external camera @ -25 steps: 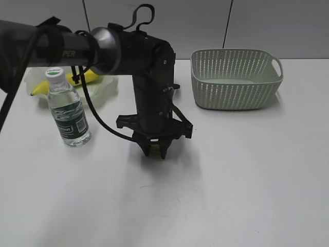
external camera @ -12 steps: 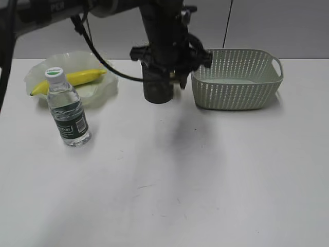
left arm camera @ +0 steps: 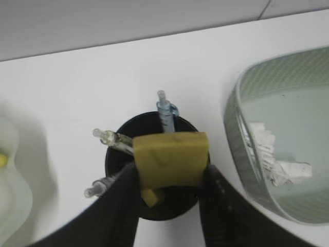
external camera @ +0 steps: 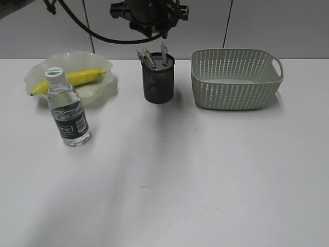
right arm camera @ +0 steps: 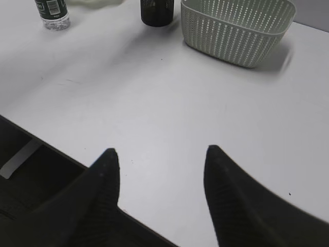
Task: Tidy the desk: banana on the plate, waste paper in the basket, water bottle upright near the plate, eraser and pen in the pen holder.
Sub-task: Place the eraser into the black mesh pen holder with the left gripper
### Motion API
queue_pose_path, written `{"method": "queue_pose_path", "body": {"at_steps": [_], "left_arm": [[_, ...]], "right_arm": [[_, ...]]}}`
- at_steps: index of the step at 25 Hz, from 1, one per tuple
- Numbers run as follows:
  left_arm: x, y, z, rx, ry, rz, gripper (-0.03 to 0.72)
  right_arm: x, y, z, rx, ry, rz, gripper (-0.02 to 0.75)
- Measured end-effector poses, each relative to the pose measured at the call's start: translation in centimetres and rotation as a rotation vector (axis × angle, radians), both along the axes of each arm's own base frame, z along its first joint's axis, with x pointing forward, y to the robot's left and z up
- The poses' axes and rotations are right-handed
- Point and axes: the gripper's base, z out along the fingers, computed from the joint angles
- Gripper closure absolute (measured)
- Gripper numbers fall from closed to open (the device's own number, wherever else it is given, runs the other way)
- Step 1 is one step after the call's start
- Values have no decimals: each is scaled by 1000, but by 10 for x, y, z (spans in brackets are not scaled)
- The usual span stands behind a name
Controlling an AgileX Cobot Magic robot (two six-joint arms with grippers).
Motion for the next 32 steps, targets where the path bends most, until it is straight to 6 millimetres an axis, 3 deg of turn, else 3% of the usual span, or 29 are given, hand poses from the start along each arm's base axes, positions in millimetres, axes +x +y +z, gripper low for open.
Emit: {"method": "queue_pose_path", "body": {"at_steps": [4,13,19,23,27,32], "left_arm": [[13,8,-20,-42,59,29,422],[22,0,-60,-73,115,29,422],[23,-1,-60,-81,106,27,420],[23,-1,-60,-83,107,27,355],[23,-1,-59,-85,106,27,338],[22,0,-49,-96,88,26,335]], "right_arm": [[0,0,0,0,0,0,314],[0,0,0,0,0,0,314],[0,0,0,0,0,0,314],[0,0,0,0,-1,0,314],[0,0,0,0,-1,0,314],[0,0,0,0,-1,0,314]]}}
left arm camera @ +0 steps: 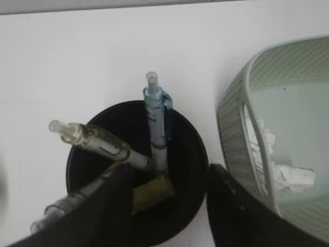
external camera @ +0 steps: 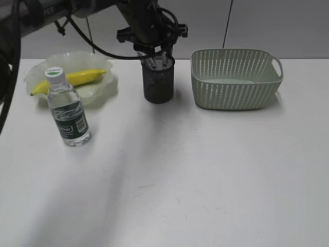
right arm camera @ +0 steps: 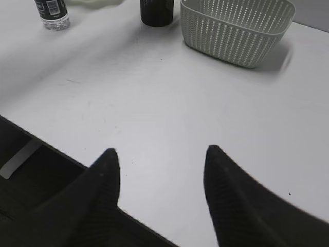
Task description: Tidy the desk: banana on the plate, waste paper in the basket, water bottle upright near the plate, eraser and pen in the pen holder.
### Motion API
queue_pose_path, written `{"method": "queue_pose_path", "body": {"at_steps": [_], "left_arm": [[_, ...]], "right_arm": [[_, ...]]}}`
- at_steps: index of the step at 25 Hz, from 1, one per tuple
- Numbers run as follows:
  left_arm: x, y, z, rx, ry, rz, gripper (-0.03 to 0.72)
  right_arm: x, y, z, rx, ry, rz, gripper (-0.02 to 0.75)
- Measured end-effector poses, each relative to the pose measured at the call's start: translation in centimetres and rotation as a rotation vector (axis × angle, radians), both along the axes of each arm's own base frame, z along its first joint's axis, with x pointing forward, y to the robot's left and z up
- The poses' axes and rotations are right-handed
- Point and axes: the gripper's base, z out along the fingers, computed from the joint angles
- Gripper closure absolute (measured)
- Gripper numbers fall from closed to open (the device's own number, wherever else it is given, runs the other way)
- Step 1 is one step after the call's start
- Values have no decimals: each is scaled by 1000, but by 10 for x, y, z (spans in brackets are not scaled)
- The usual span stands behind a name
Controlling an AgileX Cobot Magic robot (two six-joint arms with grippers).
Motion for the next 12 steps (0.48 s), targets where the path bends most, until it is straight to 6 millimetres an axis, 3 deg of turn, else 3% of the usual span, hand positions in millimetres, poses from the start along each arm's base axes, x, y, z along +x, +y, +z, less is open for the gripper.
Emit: {"method": "queue_pose_path", "body": {"at_steps": [4,12], "left_arm": [[-8,5,28,-11,-16,1,335],[-55,33,121,57,-25,-71,335]], "right_arm": [[0,0,0,0,0,0,314],[0,0,0,-1,0,0,314]]}}
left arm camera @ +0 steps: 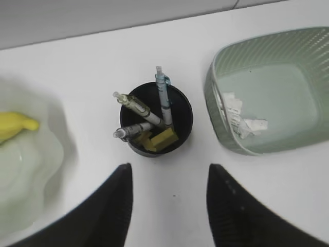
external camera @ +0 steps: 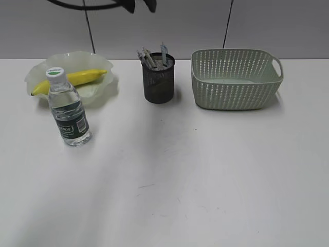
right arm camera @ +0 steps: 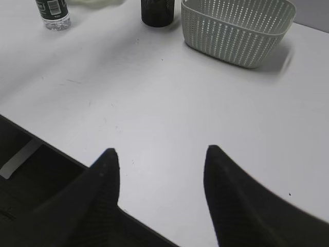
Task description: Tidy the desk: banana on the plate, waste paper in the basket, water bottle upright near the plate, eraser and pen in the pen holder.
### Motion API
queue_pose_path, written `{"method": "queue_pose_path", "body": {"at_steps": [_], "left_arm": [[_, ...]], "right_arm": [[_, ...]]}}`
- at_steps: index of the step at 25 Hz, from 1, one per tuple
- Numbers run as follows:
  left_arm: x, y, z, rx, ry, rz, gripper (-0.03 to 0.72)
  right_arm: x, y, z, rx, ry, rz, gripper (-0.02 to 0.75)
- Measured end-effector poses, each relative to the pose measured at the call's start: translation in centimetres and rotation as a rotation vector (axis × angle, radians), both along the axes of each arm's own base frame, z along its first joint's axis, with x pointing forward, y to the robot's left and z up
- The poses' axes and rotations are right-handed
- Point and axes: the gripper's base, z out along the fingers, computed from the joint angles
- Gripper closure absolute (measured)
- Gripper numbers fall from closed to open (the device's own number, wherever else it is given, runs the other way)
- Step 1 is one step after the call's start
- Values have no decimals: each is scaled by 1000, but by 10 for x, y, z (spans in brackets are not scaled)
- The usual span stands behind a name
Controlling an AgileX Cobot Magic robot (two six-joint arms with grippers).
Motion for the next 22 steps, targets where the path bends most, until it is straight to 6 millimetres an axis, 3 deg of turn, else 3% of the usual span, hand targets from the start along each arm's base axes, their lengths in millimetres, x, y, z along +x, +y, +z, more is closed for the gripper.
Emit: {"method": "queue_pose_path", "body": {"at_steps": [3,7,10,16,22], "left_arm": [[-25,4,33,-1,-50,-56,335],[-76,0,78,-9,-143,-131,340],[-115,4,96,30,-189,-181,342],[-183,31,82,103,-114,-266,342],[-237,86,58,138,-50,-271,343]], "right_arm": [[0,0,0,0,0,0,314],[0,0,0,0,0,0,314],[0,0,0,0,0,0,314],[0,0,0,0,0,0,314],[0,0,0,0,0,0,313]]}}
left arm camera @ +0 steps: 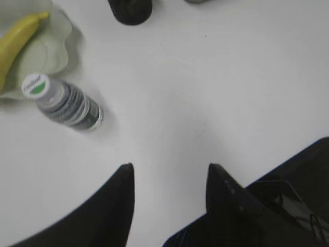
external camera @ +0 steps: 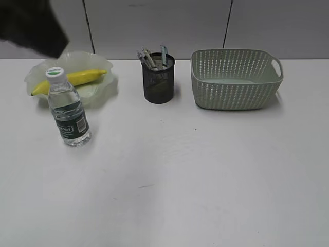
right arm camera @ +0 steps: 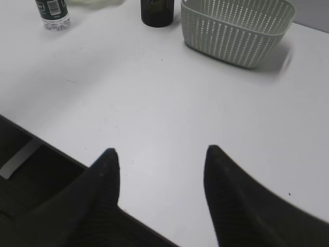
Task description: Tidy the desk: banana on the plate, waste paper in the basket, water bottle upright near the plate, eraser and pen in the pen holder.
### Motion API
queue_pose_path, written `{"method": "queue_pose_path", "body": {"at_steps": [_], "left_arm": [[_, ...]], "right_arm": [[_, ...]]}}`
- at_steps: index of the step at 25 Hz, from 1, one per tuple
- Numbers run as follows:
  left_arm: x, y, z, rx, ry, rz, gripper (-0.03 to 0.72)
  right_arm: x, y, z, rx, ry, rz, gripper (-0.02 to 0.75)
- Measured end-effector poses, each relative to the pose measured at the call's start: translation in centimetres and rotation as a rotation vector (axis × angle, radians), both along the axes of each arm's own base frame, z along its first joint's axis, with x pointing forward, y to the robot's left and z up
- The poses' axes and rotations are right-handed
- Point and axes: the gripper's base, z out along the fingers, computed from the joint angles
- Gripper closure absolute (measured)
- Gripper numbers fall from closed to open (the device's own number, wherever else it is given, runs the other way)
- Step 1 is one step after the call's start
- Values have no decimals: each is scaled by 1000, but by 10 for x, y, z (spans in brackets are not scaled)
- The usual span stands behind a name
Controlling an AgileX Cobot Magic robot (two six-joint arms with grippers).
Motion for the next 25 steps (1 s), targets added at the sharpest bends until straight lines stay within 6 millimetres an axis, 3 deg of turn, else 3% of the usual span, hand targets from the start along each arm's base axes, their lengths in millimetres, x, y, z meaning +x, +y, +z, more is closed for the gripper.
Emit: {"method": "queue_pose_path", "body": {"at_steps": [5,10,14,21,25], "left_arm": [[-45,52,-29,17,19,-1,348],[-94,108,-54,-91,-70,-12,362],[-122,140,-80,-168,-137,-18,363],[-152,171,-116,-291,-278,-90,369],[-158,177,-118,-322,-331,-112,372]], "right_arm": [[0,0,0,0,0,0,314],[0,0,0,0,-1,0,314],[0,0,0,0,-1,0,314],[0,0,0,0,-1,0,314],[0,0,0,0,-1,0,314]]}}
